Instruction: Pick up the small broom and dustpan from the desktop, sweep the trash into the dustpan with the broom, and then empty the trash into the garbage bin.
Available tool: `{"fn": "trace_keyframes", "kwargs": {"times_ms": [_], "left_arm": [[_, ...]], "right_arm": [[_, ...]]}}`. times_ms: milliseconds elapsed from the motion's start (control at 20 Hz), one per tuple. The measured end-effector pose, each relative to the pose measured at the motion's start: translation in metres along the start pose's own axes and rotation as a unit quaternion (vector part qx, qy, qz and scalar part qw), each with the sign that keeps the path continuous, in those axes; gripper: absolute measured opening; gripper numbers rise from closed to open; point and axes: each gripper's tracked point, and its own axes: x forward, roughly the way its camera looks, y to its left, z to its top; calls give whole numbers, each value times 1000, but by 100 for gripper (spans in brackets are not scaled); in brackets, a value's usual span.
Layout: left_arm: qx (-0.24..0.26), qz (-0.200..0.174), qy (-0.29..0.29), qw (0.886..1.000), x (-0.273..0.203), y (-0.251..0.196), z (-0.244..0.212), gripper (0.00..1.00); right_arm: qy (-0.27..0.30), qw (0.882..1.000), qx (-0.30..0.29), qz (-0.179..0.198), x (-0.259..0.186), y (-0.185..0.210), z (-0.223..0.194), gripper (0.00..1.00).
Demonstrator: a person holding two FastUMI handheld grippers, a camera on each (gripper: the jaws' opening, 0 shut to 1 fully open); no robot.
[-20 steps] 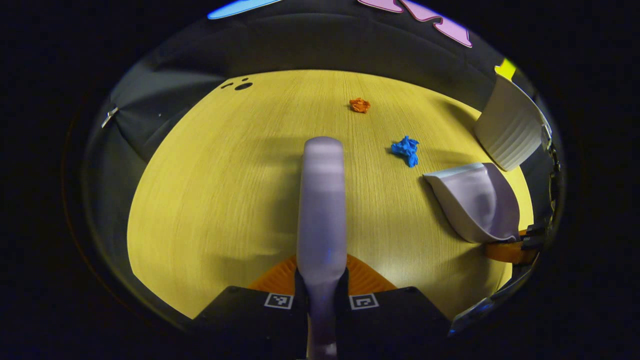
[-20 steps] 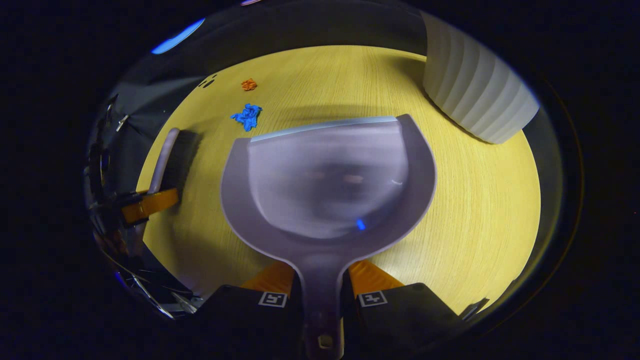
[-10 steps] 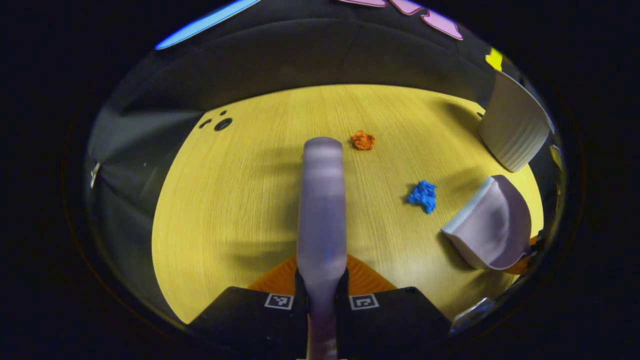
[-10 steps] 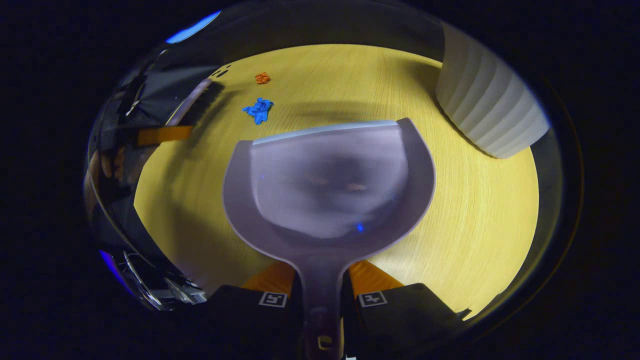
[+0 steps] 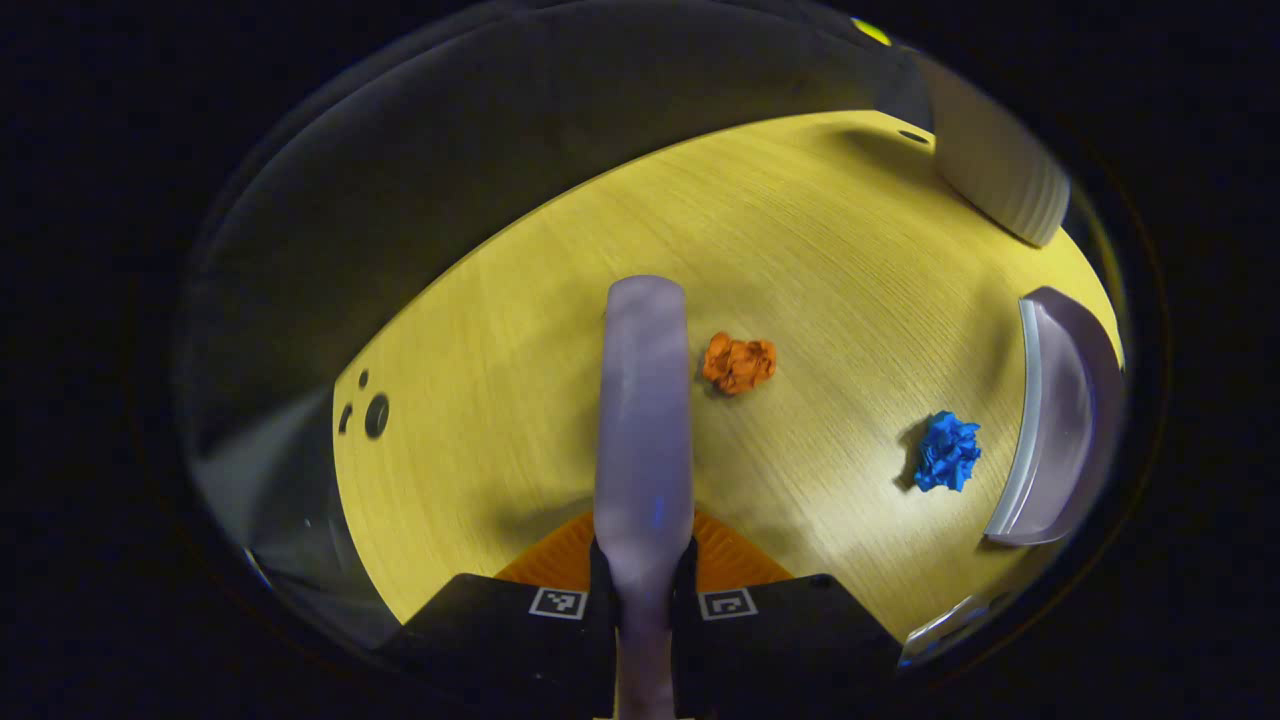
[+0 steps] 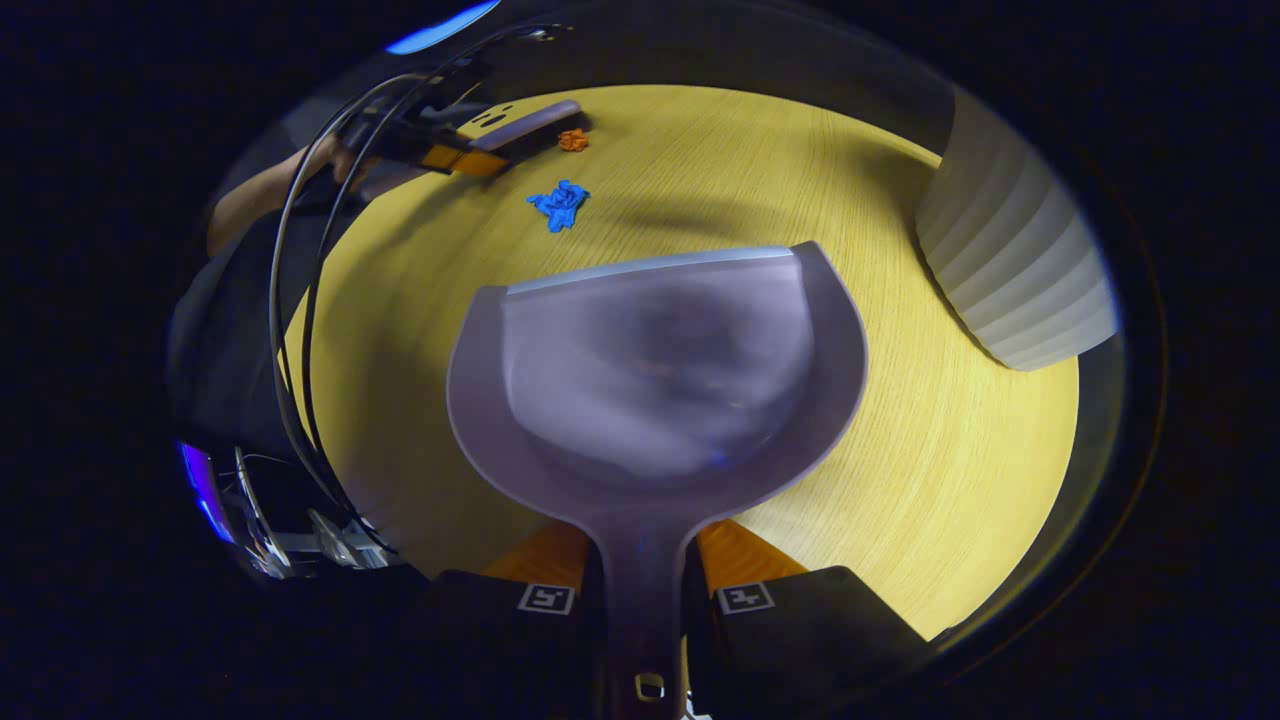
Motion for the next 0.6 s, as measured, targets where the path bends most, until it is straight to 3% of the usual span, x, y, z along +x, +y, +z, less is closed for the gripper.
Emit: {"fn": "trace_keyframes", "kwargs": {"times_ms": [200, 400, 550, 600], "left_arm": [[76, -52, -2, 996, 3, -21, 19, 26], [104, -102, 14, 989, -11, -56, 13, 26], [122, -143, 25, 982, -24, -91, 1, 27], [126, -156, 30, 979, -28, -103, -3, 26]], "right_arm": [[4, 1000, 4, -1, 5, 0, -2, 37], [7, 1000, -6, -6, 9, 5, -6, 33], [5, 1000, -12, -6, 13, 9, -9, 37], [4, 1000, -15, -5, 12, 10, -11, 33]]}}
